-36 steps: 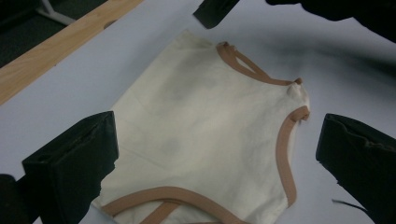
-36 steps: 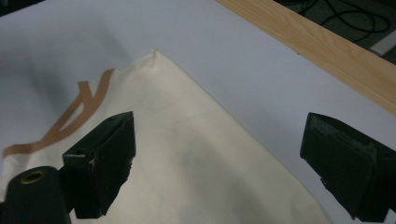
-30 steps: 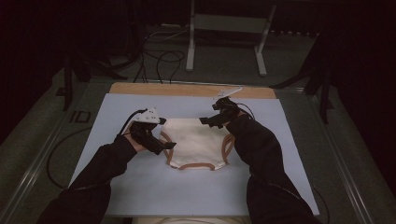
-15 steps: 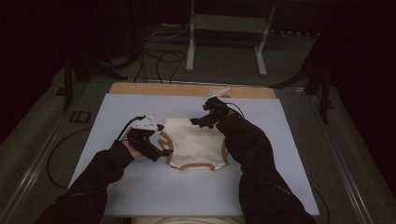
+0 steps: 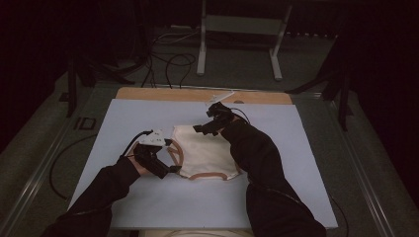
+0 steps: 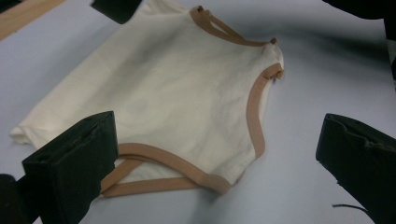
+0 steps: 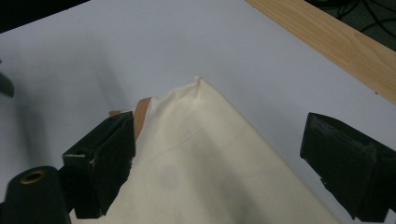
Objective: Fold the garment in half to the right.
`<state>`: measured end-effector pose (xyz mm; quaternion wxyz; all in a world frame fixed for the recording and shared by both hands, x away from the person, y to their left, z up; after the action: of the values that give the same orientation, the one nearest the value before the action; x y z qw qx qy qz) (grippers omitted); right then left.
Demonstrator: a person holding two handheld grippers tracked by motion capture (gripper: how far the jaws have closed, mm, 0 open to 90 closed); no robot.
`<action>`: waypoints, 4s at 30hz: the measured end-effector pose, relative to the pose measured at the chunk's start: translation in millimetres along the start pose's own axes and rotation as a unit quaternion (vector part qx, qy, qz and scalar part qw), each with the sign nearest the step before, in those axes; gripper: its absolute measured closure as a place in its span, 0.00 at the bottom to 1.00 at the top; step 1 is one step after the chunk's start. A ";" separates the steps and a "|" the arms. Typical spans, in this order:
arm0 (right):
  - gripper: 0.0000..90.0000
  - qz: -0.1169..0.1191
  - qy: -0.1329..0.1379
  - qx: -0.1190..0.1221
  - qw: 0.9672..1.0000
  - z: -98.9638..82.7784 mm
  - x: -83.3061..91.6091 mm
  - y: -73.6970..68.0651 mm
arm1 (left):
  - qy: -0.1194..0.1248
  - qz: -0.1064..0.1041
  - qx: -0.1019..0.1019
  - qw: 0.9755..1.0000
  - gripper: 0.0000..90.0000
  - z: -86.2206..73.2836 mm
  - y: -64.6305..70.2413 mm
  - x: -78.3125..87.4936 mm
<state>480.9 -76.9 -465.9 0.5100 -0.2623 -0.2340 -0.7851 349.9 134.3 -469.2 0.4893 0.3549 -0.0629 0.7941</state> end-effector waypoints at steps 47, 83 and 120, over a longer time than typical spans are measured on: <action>0.11 0.037 -0.008 0.012 0.999 15.6 -51.9 -18.3 | -0.079 0.001 -0.099 0.992 0.75 -40.9 -2.6 -63.1; 0.36 0.010 -0.031 0.016 0.999 23.9 -113.1 -14.1 | -0.071 -0.002 -0.085 0.994 0.96 -39.8 -3.5 -63.7; 0.98 0.008 -0.052 0.041 0.998 18.8 -118.3 -16.0 | -0.070 -0.005 -0.084 0.994 0.96 -38.6 -2.8 -63.8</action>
<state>509.9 21.2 -530.2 0.5142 -0.2833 -0.2899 -0.7558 350.0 106.3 -538.3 0.5157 0.3674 -0.1613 0.7570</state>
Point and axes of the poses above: each handheld gripper's, and its own axes: x roughly backward along the jaws, z roughly out of its top, y roughly to its right, the point moved 3 cm from there along -x, roughly forward along the jaws, and after that the axes turned 15 degrees about x, right-handed, at the moved point
